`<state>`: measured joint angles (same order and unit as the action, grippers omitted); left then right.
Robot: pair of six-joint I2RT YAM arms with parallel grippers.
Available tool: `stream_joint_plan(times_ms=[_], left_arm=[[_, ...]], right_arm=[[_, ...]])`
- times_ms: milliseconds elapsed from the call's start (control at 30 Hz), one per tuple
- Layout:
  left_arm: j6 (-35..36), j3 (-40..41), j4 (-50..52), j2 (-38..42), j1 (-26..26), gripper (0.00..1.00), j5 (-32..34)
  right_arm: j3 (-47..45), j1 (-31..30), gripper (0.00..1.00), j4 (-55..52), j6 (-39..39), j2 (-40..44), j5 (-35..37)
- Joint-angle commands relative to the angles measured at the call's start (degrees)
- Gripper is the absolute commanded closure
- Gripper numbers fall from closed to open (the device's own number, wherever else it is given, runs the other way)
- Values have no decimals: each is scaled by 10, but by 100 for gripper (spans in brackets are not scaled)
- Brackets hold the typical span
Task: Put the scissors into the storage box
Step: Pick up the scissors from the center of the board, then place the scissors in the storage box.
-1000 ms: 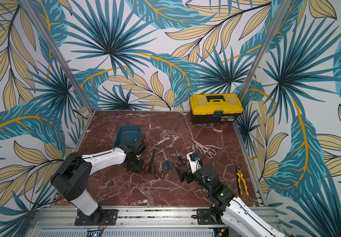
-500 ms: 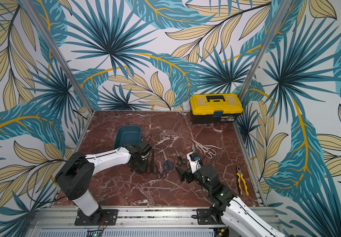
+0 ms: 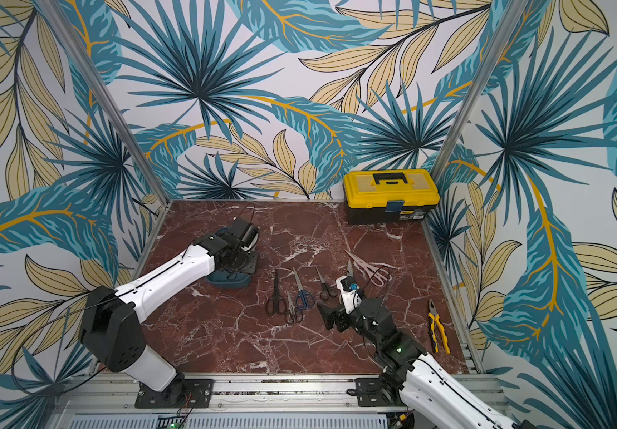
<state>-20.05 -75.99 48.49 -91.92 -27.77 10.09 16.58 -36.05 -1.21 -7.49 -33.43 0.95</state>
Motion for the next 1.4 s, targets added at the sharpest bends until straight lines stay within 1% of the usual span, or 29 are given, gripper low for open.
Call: stream_joint_plan(times_ms=[0, 100, 200, 333, 567, 600, 800, 1000, 1067, 1233, 1367], left_arm=[[38, -9, 1, 3, 46, 100, 0], [58, -12, -13, -29, 67, 100, 2], [69, -33, -11, -83, 92, 100, -29], [68, -50, -7, -128, 97, 100, -27], [59, -45, -9, -154, 99, 100, -36], [57, -39, -13, -152, 99, 100, -53], [36, 20, -36, -120, 99, 100, -87], [21, 76, -40, -93, 98, 100, -101], [6, 101, -44, -73, 98, 100, -103], [-36, 158, -69, -19, 94, 100, -143], [-74, 192, -78, 19, 64, 100, -146]], right_arm=[[-5, -4, 0, 16, 3, -10, -16], [-1, -4, 0, 16, 2, -17, -20], [0, -3, 0, 14, 2, -16, -16], [-3, -3, 0, 11, 2, -4, -12], [-8, -3, 1, 10, 1, 8, -10], [-7, -3, 0, 10, 1, 6, -13], [-7, -3, 0, 9, 0, 8, -11], [-8, -4, 0, 10, 0, 10, -16], [-8, -4, 0, 10, 2, 10, -16], [-8, -4, 0, 12, 2, 7, -18], [-7, -4, 0, 13, 2, 2, -17]])
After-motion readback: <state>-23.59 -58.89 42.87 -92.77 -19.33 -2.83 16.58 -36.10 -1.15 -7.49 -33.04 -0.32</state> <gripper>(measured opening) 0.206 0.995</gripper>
